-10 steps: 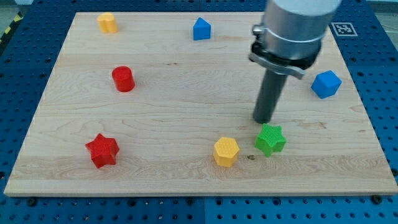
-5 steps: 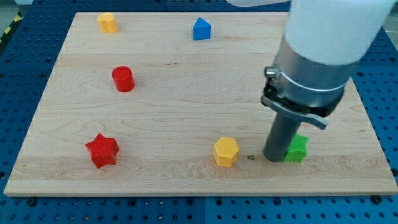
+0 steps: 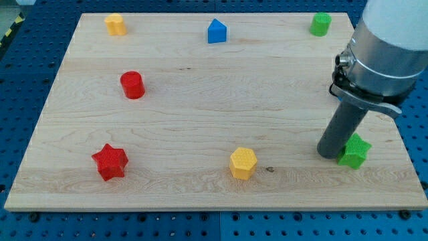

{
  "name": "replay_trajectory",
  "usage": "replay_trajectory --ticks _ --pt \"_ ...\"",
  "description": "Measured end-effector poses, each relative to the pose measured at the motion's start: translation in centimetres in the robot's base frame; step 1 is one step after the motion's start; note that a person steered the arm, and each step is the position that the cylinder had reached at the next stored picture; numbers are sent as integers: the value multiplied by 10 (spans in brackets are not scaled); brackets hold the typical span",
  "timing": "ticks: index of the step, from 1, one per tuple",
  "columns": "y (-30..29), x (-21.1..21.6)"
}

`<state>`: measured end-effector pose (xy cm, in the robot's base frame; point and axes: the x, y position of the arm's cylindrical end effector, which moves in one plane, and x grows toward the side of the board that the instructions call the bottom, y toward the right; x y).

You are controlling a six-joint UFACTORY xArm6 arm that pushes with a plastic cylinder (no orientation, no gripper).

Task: Move the green star to the bottom right of the board

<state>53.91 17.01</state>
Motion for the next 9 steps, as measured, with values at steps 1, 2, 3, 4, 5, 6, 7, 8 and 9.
replay_trajectory --ticks 1,2,3,4,5,6,7,8,9 --pt "20 -2" --pt "44 3" --pt "48 12" --pt "43 -1" --pt "46 -18" --pt "65 -28" --pt "86 -32" --pt "93 -29" --pt "93 -14"
